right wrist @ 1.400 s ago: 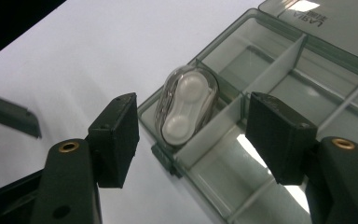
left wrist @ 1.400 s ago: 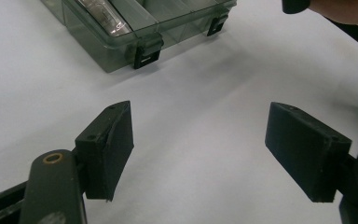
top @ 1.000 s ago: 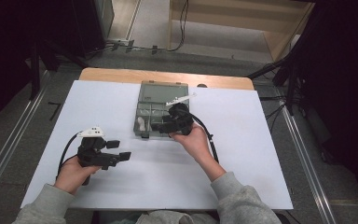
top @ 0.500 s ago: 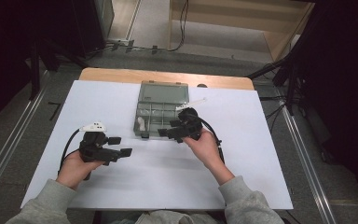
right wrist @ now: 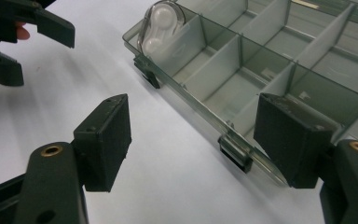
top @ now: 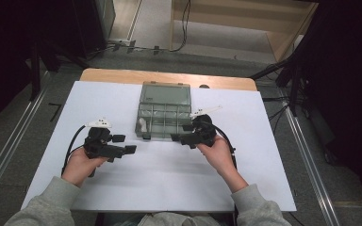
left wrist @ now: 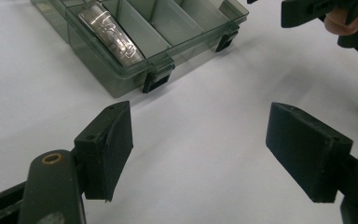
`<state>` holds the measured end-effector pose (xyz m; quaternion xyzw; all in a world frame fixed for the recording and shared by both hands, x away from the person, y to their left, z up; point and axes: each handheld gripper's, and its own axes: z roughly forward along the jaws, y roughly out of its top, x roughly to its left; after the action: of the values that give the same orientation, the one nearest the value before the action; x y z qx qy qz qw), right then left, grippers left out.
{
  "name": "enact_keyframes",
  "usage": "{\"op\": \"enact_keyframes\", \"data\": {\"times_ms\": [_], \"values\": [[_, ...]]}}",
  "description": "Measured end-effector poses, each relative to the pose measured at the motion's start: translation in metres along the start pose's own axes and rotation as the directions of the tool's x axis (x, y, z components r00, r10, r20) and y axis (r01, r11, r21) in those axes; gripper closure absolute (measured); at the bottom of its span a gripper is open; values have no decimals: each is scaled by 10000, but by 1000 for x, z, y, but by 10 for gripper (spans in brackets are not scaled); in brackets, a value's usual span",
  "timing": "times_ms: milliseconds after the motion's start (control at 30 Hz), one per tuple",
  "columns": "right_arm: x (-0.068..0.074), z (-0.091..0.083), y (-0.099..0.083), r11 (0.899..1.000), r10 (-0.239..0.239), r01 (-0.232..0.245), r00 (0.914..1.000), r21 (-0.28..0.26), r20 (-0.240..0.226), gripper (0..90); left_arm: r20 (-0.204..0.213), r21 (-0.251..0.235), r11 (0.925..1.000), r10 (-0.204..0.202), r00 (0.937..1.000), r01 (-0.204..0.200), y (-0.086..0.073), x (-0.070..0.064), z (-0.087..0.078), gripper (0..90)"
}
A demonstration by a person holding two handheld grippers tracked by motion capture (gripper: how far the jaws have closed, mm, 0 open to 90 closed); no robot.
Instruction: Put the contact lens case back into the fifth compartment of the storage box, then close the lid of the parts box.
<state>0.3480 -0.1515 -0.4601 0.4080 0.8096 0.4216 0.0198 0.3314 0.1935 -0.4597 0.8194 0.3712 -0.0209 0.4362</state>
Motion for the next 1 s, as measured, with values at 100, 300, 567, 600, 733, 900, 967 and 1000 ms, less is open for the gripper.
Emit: {"op": "enact_keyframes", "data": {"times_ms": [100, 300, 567, 600, 733, 900, 967, 1000], "values": [[-2, -4, -5, 10000, -17, 17, 10000, 16, 17, 257, -100, 0, 9998, 175, 9998, -175, 3, 0, 3, 239], [-5, -12, -12, 10000, -9, 9, 9998, 20, 177, 257, -193, -15, 9996, 267, 9995, -267, 6, 2, 7, 239], [-10, -19, -19, 10000, 23, -21, 9990, -38, 445, 250, -380, -152, 9995, 255, 9990, -261, 11, 6, 11, 240], [-11, -20, -20, 10000, 29, -26, 9989, -71, 473, 248, -363, -169, 9996, 217, 9991, -223, 11, 6, 12, 240], [-17, -22, -22, 9998, 183, -179, 9978, -64, 639, 244, -489, -155, 9995, 276, 9984, -284, 15, 7, 15, 240], [-26, -24, -25, 9989, 458, -446, 9946, -152, 929, 243, -519, -287, 9994, 155, 9985, -170, 20, 9, 20, 240], [-28, -25, -25, 9985, 523, -505, 9937, -207, 988, 242, -609, -286, 9995, 127, 9981, -144, 22, 11, 22, 239], [-30, -25, -24, 9983, 548, -526, 9932, -242, 1025, 241, -705, -330, 9994, 78, 9975, -101, 23, 12, 23, 239]]}}
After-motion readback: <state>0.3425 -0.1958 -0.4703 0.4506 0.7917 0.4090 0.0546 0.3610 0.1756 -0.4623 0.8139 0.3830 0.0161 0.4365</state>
